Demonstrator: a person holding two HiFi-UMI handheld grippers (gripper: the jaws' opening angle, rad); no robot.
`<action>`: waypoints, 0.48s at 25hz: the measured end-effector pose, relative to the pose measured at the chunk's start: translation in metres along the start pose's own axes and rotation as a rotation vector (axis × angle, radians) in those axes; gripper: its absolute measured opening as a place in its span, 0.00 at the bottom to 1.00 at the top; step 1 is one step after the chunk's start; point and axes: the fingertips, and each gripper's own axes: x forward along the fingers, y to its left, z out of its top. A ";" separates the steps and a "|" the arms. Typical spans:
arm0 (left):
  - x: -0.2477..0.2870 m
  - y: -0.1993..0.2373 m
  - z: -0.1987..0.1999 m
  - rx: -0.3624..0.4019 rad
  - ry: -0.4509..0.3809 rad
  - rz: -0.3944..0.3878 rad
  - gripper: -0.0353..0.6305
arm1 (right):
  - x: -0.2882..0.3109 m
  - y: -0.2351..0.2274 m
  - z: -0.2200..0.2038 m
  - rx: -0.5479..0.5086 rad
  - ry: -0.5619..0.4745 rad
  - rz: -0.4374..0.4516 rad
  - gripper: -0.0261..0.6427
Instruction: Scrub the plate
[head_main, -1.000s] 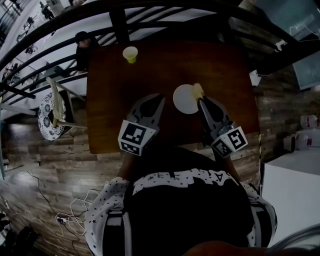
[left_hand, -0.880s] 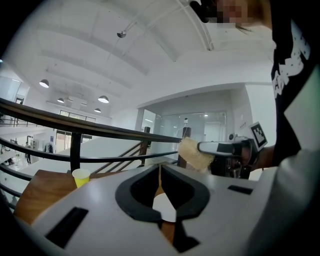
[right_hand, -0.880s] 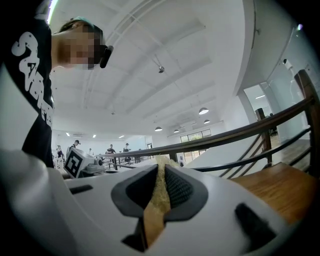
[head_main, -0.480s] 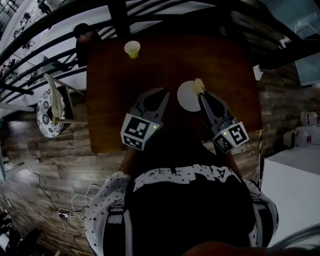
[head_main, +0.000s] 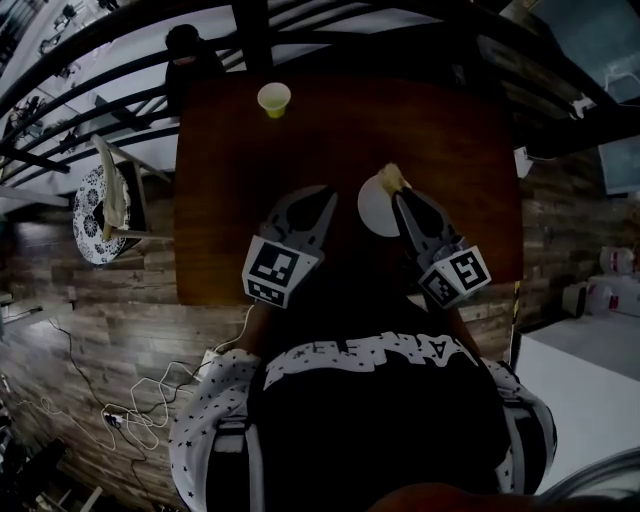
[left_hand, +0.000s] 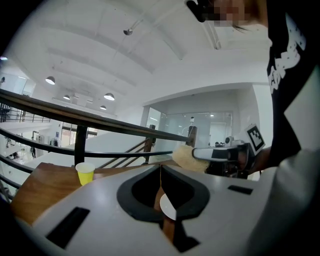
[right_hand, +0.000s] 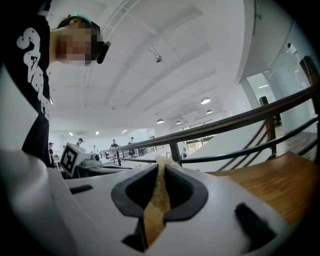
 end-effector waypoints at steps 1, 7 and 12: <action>0.000 0.001 -0.002 -0.002 0.004 0.007 0.07 | 0.001 -0.002 -0.002 -0.001 0.006 0.002 0.11; 0.004 0.008 -0.007 -0.016 0.013 0.021 0.07 | 0.004 -0.013 -0.018 0.013 0.050 -0.006 0.11; 0.015 0.012 -0.012 -0.005 0.037 0.017 0.07 | 0.006 -0.026 -0.030 0.016 0.081 -0.022 0.11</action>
